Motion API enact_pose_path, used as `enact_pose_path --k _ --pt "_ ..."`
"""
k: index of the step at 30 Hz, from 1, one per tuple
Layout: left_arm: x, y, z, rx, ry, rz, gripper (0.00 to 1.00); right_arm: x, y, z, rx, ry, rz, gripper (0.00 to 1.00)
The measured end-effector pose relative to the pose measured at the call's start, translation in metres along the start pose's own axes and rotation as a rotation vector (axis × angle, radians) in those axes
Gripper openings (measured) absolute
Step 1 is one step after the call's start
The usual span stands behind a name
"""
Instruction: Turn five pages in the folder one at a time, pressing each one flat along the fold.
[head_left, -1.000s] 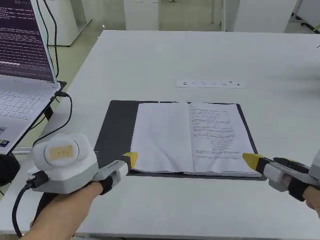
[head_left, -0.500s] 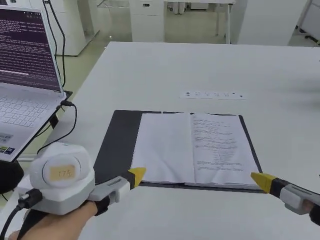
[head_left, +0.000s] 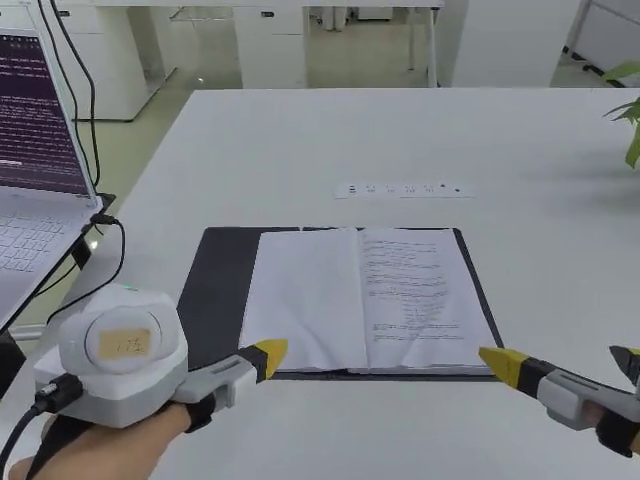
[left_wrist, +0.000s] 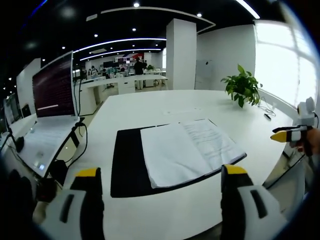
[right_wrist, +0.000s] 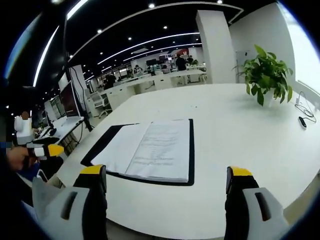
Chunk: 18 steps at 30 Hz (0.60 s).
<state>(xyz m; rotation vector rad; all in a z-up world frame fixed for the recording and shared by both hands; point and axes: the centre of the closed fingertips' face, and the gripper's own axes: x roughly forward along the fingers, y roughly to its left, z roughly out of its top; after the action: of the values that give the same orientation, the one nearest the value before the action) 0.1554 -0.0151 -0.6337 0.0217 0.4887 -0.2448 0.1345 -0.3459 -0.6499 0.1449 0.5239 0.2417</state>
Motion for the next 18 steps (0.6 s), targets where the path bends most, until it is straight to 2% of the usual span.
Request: enact_pose_path --k 5,9,15,18 --pt "0.014 -0.019 -0.001 0.027 0.013 -0.034 0.99 0.000 0.002 -0.003 0.000 -0.002 0.011 0.99" --pt "0.029 -0.041 -0.002 0.052 0.023 -0.072 0.99 -0.001 0.003 -0.004 0.007 -0.008 0.018 0.98" --pt "0.047 -0.063 -0.005 0.069 0.036 -0.115 0.99 -0.003 0.005 -0.010 0.005 -0.003 0.024 0.97" --pt "0.055 -0.074 -0.008 0.071 0.049 -0.133 0.93 -0.004 0.008 -0.012 0.006 -0.006 0.028 0.97"
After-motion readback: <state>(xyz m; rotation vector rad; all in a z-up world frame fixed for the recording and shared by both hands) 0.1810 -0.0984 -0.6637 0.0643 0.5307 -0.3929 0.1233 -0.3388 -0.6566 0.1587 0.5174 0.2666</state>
